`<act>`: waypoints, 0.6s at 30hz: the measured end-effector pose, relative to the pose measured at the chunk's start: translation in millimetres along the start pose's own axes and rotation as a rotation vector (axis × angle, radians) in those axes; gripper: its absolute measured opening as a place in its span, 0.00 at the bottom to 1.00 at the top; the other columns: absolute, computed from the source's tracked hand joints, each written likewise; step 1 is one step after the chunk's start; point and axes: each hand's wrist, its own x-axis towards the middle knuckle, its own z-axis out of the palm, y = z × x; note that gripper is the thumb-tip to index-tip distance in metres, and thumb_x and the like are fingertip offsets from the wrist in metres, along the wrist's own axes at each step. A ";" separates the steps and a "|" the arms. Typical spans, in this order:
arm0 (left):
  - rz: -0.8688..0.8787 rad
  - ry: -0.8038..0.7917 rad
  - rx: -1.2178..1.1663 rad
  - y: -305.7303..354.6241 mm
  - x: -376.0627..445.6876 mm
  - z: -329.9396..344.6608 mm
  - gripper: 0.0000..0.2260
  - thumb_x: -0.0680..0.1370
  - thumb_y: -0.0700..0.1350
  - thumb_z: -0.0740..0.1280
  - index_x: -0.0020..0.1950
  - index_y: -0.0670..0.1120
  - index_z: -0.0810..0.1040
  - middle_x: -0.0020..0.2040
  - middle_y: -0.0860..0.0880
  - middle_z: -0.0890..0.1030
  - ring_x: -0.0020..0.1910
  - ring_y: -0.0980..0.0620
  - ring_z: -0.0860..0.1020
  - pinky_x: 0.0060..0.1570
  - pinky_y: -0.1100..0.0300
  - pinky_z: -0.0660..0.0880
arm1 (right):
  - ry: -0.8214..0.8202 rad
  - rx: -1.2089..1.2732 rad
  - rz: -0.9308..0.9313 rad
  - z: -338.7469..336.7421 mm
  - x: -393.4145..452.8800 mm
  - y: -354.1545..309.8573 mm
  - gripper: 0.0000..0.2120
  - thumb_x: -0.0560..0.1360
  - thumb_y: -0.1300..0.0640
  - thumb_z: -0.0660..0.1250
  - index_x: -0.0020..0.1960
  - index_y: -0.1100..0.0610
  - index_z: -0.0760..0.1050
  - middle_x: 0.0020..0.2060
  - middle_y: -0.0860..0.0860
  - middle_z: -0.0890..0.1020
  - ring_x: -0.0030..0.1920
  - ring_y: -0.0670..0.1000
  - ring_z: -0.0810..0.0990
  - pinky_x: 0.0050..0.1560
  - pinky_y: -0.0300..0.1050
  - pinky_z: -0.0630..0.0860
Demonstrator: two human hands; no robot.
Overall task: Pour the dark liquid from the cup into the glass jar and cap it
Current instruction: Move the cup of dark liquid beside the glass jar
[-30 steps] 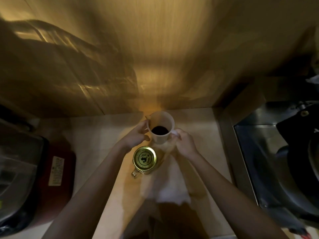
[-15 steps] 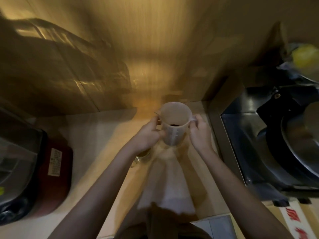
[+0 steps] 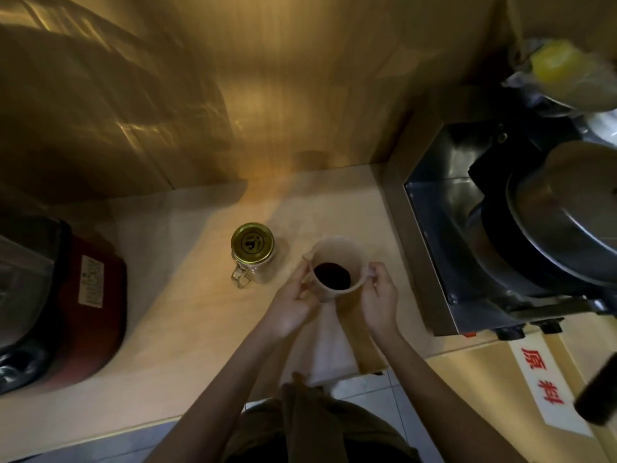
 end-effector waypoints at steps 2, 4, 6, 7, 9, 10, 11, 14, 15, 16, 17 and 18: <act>0.004 -0.001 -0.010 -4.5 -6.7 3.0 0.26 0.75 0.35 0.62 0.71 0.49 0.61 0.58 0.55 0.74 0.51 0.65 0.73 0.43 0.75 0.73 | -0.021 -0.002 0.008 -0.9 -7.9 2.4 0.08 0.79 0.65 0.58 0.45 0.56 0.72 0.42 0.53 0.79 0.45 0.54 0.76 0.43 0.45 0.71; -0.002 0.005 -0.024 -9.7 -12.4 4.8 0.25 0.76 0.35 0.61 0.71 0.48 0.60 0.55 0.58 0.73 0.50 0.67 0.72 0.42 0.76 0.72 | -0.046 0.000 -0.002 -1.3 -13.9 5.6 0.10 0.78 0.67 0.58 0.46 0.55 0.73 0.42 0.52 0.79 0.46 0.53 0.77 0.44 0.45 0.71; -0.004 0.012 -0.018 -14.7 -16.0 4.6 0.26 0.75 0.34 0.61 0.72 0.46 0.59 0.57 0.57 0.72 0.51 0.68 0.71 0.43 0.77 0.71 | -0.062 0.004 -0.009 -2.0 -18.7 8.6 0.10 0.77 0.68 0.59 0.47 0.56 0.75 0.43 0.51 0.79 0.46 0.52 0.77 0.45 0.45 0.71; -0.011 0.015 -0.013 -17.7 -16.9 4.3 0.27 0.75 0.34 0.62 0.72 0.46 0.59 0.59 0.55 0.72 0.52 0.68 0.71 0.44 0.77 0.70 | -0.066 0.007 -0.008 -2.4 -20.7 9.9 0.10 0.76 0.68 0.59 0.47 0.57 0.76 0.43 0.51 0.80 0.46 0.52 0.77 0.45 0.45 0.71; -0.026 0.022 -0.007 -21.4 -19.1 4.7 0.28 0.75 0.36 0.63 0.73 0.46 0.58 0.62 0.52 0.72 0.53 0.67 0.71 0.46 0.77 0.70 | -0.080 0.011 -0.002 -3.2 -23.2 13.2 0.10 0.76 0.68 0.60 0.47 0.58 0.76 0.42 0.50 0.79 0.46 0.51 0.77 0.43 0.42 0.71; -0.033 0.026 -0.005 -22.8 -20.1 5.4 0.29 0.74 0.39 0.64 0.73 0.46 0.58 0.62 0.52 0.72 0.53 0.66 0.72 0.46 0.77 0.71 | -0.090 0.012 -0.002 -4.0 -24.2 14.9 0.09 0.76 0.69 0.60 0.47 0.58 0.76 0.42 0.50 0.79 0.45 0.51 0.77 0.42 0.40 0.71; -0.036 0.030 -0.004 -23.7 -21.1 6.2 0.30 0.73 0.41 0.64 0.73 0.46 0.58 0.62 0.53 0.72 0.54 0.66 0.72 0.45 0.77 0.71 | -0.099 0.010 -0.004 -4.4 -24.7 16.8 0.09 0.76 0.69 0.60 0.47 0.58 0.76 0.42 0.51 0.79 0.45 0.51 0.77 0.42 0.39 0.70; -0.051 0.040 -0.016 -27.5 -22.3 8.6 0.32 0.68 0.45 0.63 0.72 0.47 0.60 0.60 0.55 0.72 0.53 0.65 0.73 0.45 0.75 0.73 | -0.123 -0.013 0.001 -7.1 -25.8 20.1 0.08 0.76 0.69 0.60 0.48 0.61 0.76 0.41 0.51 0.80 0.45 0.51 0.77 0.41 0.35 0.70; -0.049 0.047 -0.014 -29.7 -22.1 8.9 0.32 0.68 0.45 0.63 0.72 0.47 0.60 0.59 0.56 0.73 0.53 0.65 0.73 0.45 0.75 0.73 | -0.131 -0.024 0.001 -8.2 -26.1 20.2 0.08 0.75 0.69 0.60 0.48 0.61 0.76 0.41 0.51 0.79 0.44 0.51 0.76 0.41 0.33 0.69; -0.048 0.055 -0.005 -31.8 -21.8 9.1 0.31 0.69 0.45 0.63 0.72 0.47 0.60 0.58 0.59 0.73 0.53 0.65 0.73 0.45 0.75 0.73 | -0.138 -0.037 0.002 -8.6 -26.0 21.4 0.08 0.75 0.70 0.60 0.48 0.61 0.77 0.40 0.50 0.79 0.43 0.50 0.76 0.40 0.30 0.69; -0.048 0.063 0.003 -34.3 -21.6 9.0 0.31 0.70 0.45 0.64 0.72 0.48 0.60 0.57 0.60 0.73 0.53 0.66 0.73 0.45 0.76 0.72 | -0.144 -0.046 0.004 -9.3 -25.7 22.8 0.08 0.74 0.69 0.60 0.47 0.61 0.77 0.40 0.51 0.79 0.43 0.50 0.76 0.40 0.29 0.68; -0.047 0.070 0.003 -35.8 -21.6 8.8 0.30 0.71 0.44 0.64 0.72 0.48 0.61 0.57 0.60 0.73 0.53 0.67 0.73 0.45 0.76 0.72 | -0.151 -0.050 0.005 -9.8 -25.5 23.4 0.08 0.74 0.67 0.60 0.48 0.61 0.77 0.41 0.52 0.80 0.43 0.51 0.76 0.41 0.32 0.69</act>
